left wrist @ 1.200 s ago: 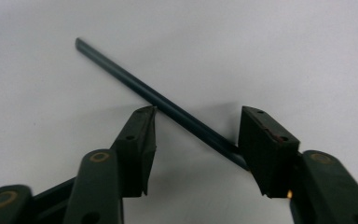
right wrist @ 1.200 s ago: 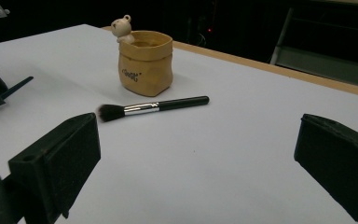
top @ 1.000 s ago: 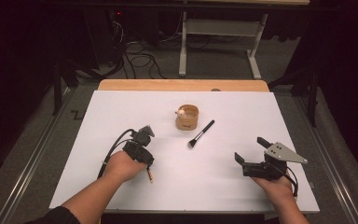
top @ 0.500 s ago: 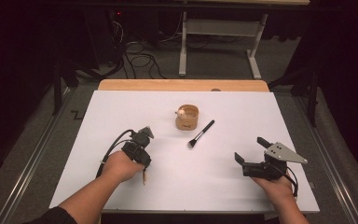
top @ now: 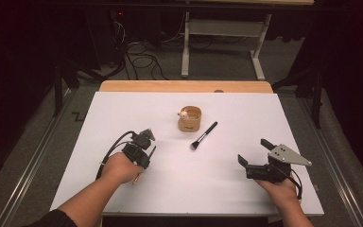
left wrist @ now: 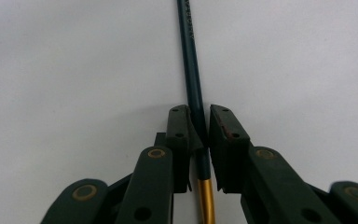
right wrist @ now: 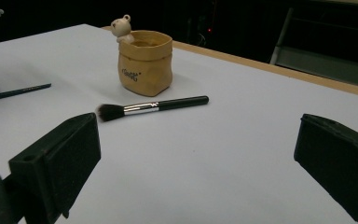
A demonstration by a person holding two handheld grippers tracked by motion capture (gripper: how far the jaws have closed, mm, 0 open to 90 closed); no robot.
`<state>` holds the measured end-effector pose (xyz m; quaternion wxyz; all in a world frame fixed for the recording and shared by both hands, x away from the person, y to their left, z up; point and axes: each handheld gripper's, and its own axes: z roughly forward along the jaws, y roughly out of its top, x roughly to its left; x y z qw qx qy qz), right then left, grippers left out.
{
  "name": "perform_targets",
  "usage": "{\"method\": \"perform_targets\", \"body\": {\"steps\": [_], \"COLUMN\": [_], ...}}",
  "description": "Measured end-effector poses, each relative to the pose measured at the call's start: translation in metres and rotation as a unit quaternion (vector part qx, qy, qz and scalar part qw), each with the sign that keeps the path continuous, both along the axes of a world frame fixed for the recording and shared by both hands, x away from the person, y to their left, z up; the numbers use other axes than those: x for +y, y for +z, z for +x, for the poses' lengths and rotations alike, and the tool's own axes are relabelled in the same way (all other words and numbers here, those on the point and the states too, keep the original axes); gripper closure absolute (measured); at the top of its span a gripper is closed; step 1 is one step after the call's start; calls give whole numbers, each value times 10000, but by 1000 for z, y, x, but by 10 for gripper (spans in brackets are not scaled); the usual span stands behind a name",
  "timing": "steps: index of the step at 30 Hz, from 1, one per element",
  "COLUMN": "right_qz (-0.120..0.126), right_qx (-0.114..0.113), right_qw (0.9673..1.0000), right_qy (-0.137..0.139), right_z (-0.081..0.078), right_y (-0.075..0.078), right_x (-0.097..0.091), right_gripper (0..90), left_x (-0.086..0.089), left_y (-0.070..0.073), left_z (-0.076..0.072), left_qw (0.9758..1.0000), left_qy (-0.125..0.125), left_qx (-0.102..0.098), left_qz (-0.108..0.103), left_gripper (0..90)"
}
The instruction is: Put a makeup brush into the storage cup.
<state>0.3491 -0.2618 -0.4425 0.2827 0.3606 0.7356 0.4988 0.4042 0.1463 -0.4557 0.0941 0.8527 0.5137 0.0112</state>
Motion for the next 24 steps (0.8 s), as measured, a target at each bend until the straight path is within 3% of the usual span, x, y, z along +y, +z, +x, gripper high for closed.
{"method": "perform_targets", "body": {"steps": [18,24], "right_qz": [-27,-61], "right_qx": [3,-5], "right_qw": [10000,10000], "right_qy": [-11,-15], "right_z": [0,0], "right_y": [0,0], "right_x": [0,0], "right_gripper": [11,11], "left_x": [4,3], "left_y": [-1,-1], "left_z": [1,-1], "left_qw": [9997,9993], "left_qy": [-238,-367], "left_qx": [15,-84], "left_qz": [-76,-24], "left_gripper": [810,823]}}
